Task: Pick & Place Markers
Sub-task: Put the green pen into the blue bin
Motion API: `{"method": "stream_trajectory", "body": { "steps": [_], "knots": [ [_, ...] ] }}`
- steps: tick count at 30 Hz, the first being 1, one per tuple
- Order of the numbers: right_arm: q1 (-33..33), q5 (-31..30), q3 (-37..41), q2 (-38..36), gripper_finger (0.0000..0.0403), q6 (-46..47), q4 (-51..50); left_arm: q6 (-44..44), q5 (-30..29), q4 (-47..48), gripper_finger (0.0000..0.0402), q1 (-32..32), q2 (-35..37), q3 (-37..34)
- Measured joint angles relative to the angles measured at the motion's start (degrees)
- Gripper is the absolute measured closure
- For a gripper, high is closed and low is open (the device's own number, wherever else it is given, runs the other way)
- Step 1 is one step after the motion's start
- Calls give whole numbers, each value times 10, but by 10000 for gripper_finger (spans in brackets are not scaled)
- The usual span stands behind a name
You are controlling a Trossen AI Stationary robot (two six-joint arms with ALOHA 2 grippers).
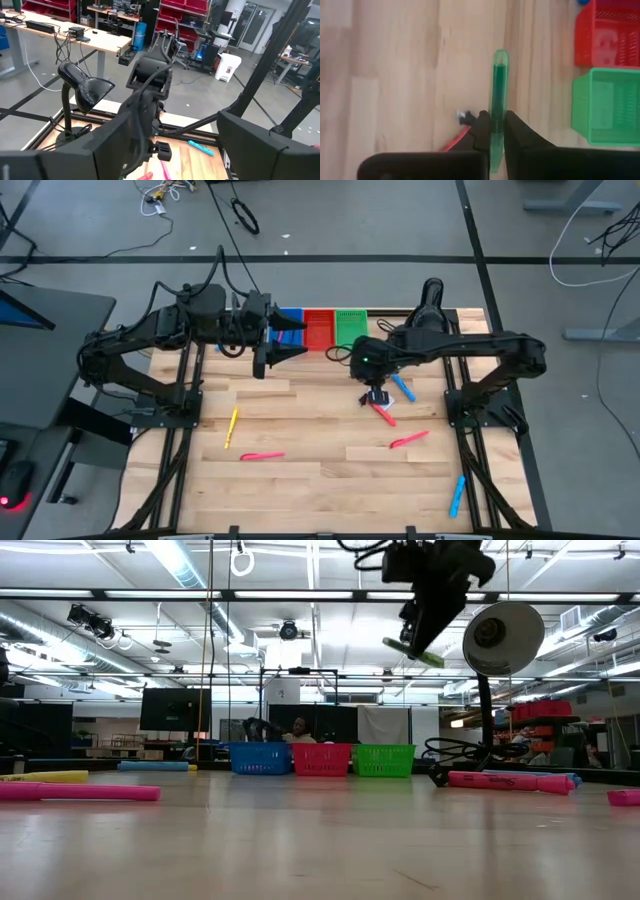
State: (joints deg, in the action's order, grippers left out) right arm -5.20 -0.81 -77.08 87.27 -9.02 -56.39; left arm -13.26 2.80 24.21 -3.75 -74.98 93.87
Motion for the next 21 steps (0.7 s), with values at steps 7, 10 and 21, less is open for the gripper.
{"method": "stream_trajectory", "body": {
  "steps": [7,10,21],
  "knots": [
    [8,5,0,-15,388,60,85,1,-3,0,106,0,0,0],
    [8,11,0,-34,388,84,149,1,-3,0,106,0,0,0],
    [8,60,-1,-105,388,157,361,4,-4,0,106,0,0,0]
  ]
}}
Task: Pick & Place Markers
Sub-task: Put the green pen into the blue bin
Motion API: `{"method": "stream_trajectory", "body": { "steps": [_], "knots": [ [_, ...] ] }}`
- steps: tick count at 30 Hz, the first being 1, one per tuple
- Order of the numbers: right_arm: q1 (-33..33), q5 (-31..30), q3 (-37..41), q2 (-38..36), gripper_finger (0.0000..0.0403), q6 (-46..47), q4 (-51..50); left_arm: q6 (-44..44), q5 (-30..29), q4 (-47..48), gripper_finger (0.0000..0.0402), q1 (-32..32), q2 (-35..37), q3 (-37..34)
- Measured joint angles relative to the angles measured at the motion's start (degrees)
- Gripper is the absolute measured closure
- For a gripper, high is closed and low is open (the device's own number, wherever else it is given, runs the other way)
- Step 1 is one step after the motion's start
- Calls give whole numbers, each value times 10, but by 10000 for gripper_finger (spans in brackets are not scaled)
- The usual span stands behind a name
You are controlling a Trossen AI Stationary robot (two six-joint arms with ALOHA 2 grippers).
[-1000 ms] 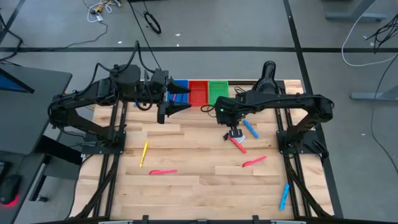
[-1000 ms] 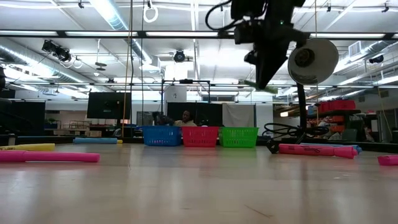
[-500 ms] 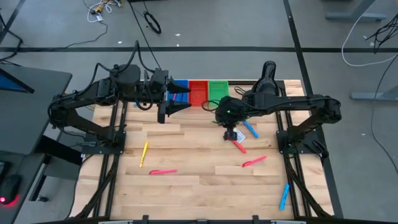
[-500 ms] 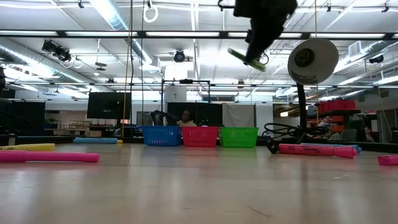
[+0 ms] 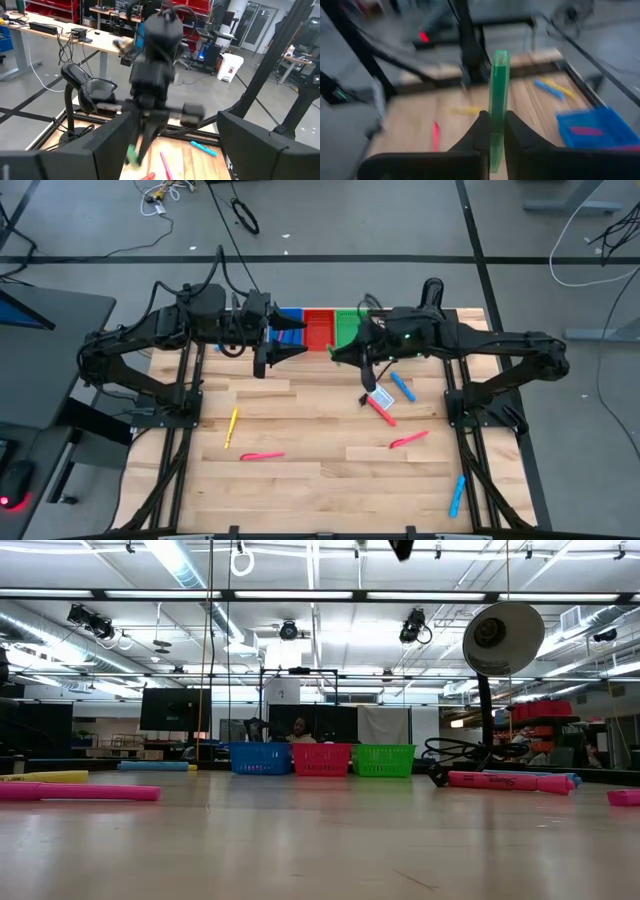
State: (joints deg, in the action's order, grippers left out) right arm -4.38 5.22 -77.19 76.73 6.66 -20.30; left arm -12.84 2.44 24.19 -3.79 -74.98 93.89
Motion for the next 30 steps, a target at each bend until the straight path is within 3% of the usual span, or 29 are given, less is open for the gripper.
{"method": "stream_trajectory", "body": {
  "steps": [5,13,24,30],
  "knots": [
    [0,69,0,-1,388,36,119,0,0,-2,106,0,0,0],
    [17,98,0,0,388,74,216,1,0,-4,106,2,0,0],
    [20,72,-4,1,388,94,234,8,3,-61,106,9,-16,1],
    [17,58,-91,26,388,65,140,7,4,-76,106,9,-35,0]
  ]
}}
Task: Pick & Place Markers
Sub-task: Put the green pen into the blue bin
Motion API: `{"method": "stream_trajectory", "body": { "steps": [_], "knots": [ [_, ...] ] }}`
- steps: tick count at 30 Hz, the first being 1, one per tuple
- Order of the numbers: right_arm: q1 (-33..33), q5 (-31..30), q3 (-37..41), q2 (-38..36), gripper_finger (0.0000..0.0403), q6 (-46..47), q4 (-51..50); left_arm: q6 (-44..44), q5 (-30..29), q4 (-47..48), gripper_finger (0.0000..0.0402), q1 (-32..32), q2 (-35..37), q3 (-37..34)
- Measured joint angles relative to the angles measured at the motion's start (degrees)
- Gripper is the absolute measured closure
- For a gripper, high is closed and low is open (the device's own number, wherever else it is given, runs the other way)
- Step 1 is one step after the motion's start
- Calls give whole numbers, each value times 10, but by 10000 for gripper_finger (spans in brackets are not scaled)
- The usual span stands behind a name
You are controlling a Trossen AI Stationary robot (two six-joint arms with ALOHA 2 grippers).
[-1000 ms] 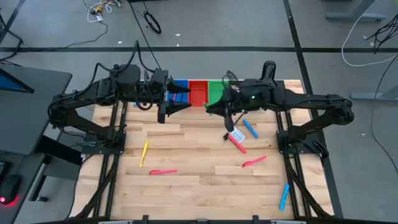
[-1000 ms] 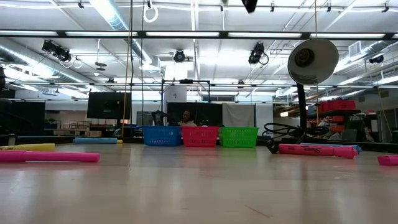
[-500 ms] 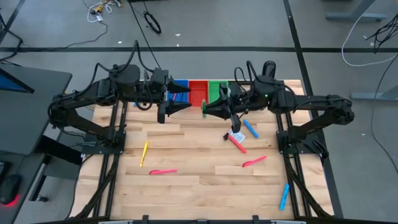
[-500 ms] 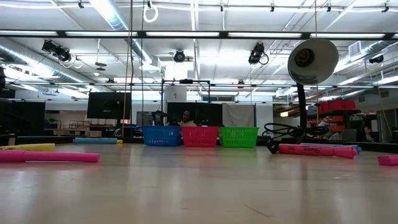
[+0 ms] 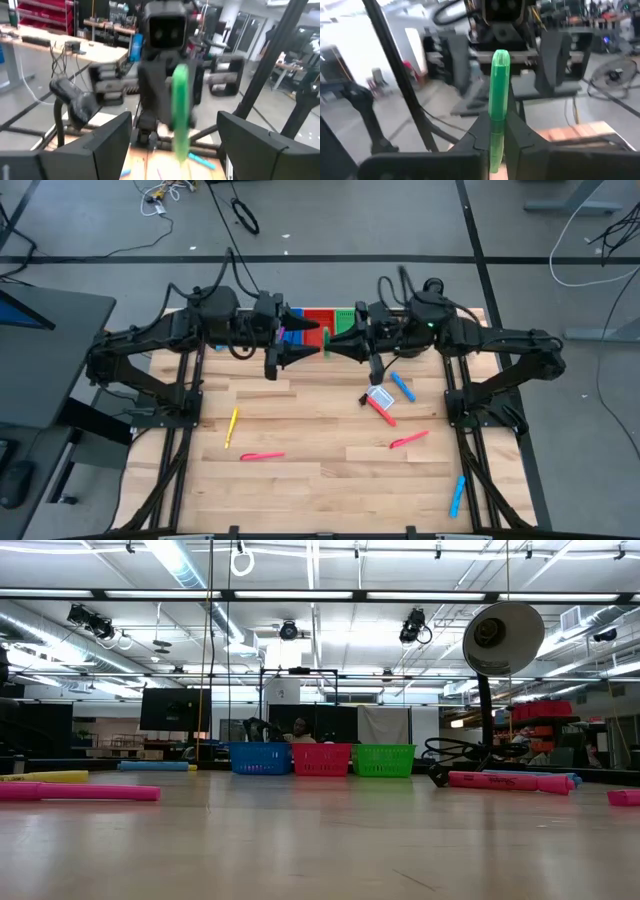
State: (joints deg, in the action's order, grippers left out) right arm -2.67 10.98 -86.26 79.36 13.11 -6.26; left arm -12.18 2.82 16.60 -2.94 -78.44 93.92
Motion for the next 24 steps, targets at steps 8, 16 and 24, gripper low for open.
{"method": "stream_trajectory", "body": {
  "steps": [8,16,24],
  "knots": [
    [-10,8,-48,35,388,-14,-29,10,1,-32,106,-2,-4,0],
    [-10,21,-48,35,388,-15,-23,9,-2,-28,112,-1,-4,0],
    [-10,21,-48,35,388,-14,-23,6,-3,-29,217,-1,-4,0]
  ]
}}
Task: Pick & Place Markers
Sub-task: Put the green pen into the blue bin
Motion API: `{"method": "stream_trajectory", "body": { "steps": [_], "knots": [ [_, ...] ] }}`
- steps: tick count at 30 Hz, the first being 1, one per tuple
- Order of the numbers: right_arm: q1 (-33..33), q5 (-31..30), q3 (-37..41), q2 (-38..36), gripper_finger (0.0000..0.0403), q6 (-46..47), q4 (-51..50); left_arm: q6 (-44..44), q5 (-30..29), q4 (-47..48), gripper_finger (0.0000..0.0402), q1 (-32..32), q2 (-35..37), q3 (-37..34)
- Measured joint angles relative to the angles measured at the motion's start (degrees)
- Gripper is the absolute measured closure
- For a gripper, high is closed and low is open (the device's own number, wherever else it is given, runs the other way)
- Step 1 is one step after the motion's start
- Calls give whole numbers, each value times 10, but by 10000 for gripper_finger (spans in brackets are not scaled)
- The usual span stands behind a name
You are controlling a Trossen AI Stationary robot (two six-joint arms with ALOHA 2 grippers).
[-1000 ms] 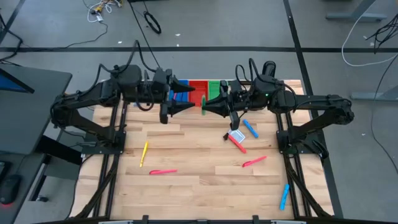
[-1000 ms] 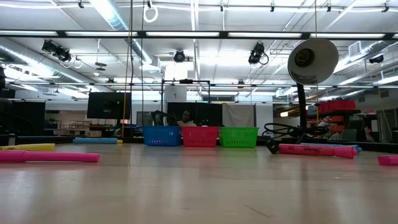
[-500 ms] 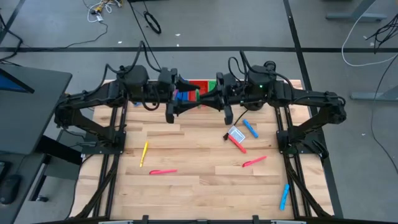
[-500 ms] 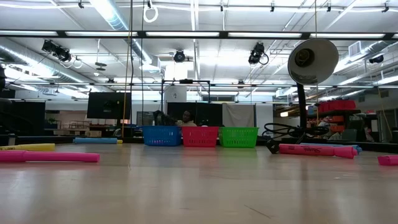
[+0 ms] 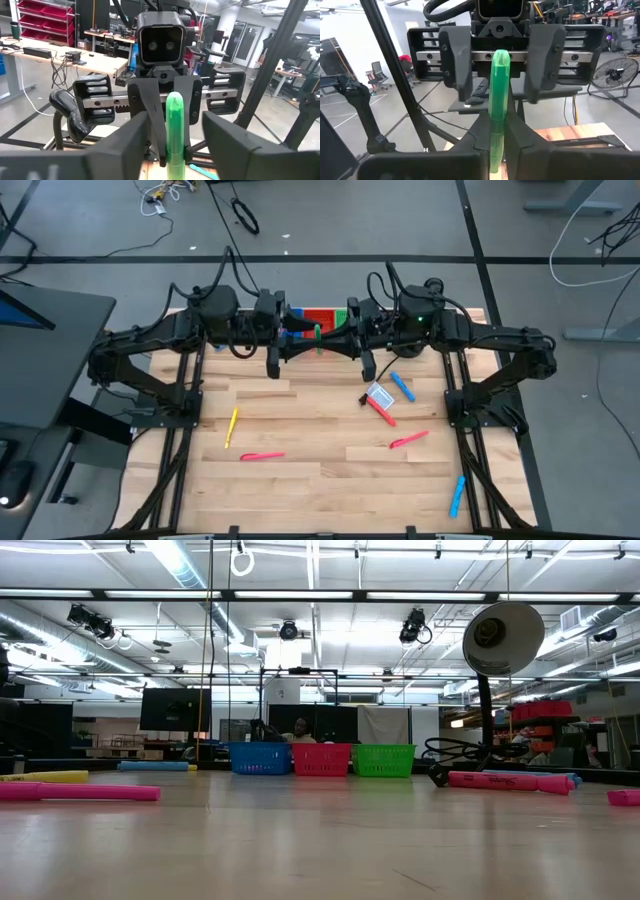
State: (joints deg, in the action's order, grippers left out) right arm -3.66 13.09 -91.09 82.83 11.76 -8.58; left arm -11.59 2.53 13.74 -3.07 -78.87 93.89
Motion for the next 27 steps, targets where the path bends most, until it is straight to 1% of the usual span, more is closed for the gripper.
{"method": "stream_trajectory", "body": {
  "steps": [6,9,14,18,22,27],
  "knots": [
    [0,0,0,0,388,2,0,-1,-1,-3,320,0,0,0],
    [0,0,0,0,372,9,0,-3,-1,-3,364,0,0,0],
    [0,-1,0,0,322,10,-1,12,-2,-1,365,-3,0,0],
    [0,-2,0,-1,292,8,-16,17,-2,8,365,-10,0,0],
    [0,-5,0,-8,273,0,-40,18,-6,17,365,-17,0,0],
    [-2,-2,0,-23,265,-32,-57,25,-16,55,365,-33,2,0]
  ]
}}
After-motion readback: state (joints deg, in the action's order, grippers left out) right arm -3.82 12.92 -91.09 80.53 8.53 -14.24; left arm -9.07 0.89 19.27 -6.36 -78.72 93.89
